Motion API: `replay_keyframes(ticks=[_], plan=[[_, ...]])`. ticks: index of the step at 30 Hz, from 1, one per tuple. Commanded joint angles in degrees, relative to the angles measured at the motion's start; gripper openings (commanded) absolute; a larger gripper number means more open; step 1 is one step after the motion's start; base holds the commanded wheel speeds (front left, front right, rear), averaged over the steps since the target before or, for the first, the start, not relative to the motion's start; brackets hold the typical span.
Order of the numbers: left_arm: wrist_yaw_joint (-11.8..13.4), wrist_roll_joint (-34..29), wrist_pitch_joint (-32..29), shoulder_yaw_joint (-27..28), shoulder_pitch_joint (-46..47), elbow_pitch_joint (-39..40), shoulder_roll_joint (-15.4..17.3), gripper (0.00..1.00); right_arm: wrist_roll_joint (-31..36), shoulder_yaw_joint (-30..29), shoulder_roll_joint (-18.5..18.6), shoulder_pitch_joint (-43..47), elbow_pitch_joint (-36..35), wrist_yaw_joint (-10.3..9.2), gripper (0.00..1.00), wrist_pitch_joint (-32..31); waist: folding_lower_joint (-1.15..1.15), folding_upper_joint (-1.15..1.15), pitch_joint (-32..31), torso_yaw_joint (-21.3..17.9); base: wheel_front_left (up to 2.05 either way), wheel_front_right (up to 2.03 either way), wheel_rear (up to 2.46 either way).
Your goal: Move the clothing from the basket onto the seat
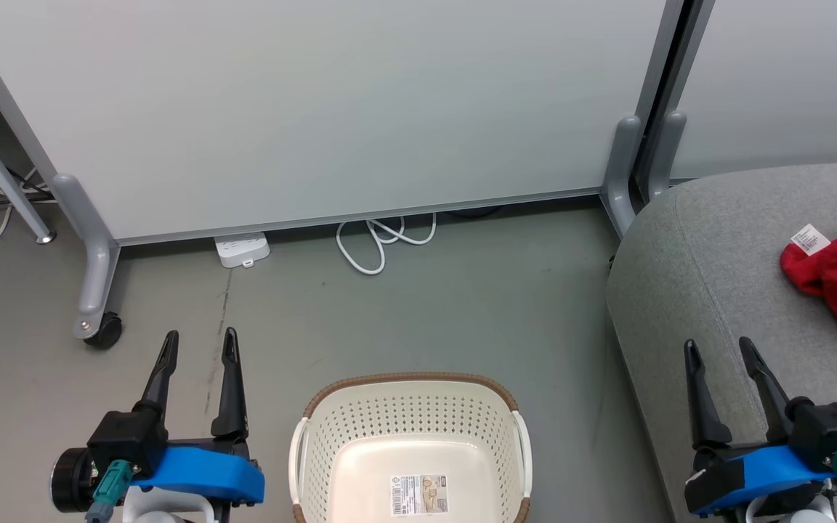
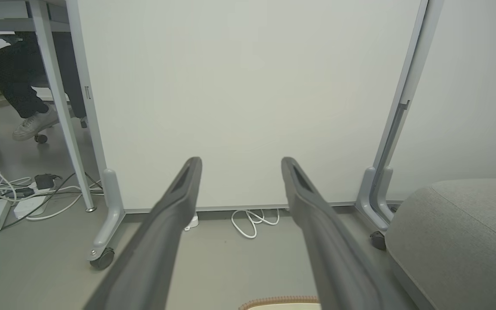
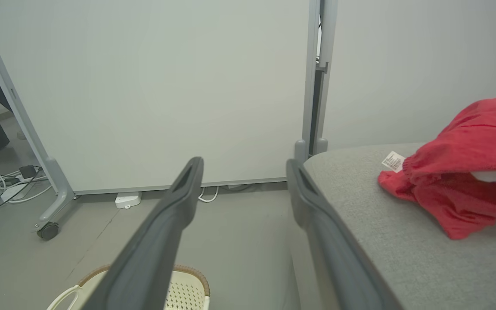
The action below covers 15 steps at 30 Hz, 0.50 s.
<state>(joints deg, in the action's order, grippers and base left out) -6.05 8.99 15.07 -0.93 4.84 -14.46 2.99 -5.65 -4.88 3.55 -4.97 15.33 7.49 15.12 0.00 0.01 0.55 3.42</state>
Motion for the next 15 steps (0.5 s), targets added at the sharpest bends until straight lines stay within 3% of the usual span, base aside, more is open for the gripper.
replay_keyframes(ticks=[1, 15], plan=[[-0.29, -0.20, 0.15, -0.04, -0.65, -0.22, -0.09, 1.00, -0.35, -0.37, -0.35, 1.39, 0.05, 0.01, 1.00, 0.04, 0.00, -0.01, -0.18, 0.17, 0.00, 0.00, 0.00], [-0.19, 0.49, 0.14, -0.87, -1.07, -1.03, -0.12, 1.00, -1.55, -0.78, -0.70, 2.54, 0.68, 0.01, 1.00, 0.04, 0.00, -0.01, -0.48, 0.55, 0.00, 0.00, 0.00]])
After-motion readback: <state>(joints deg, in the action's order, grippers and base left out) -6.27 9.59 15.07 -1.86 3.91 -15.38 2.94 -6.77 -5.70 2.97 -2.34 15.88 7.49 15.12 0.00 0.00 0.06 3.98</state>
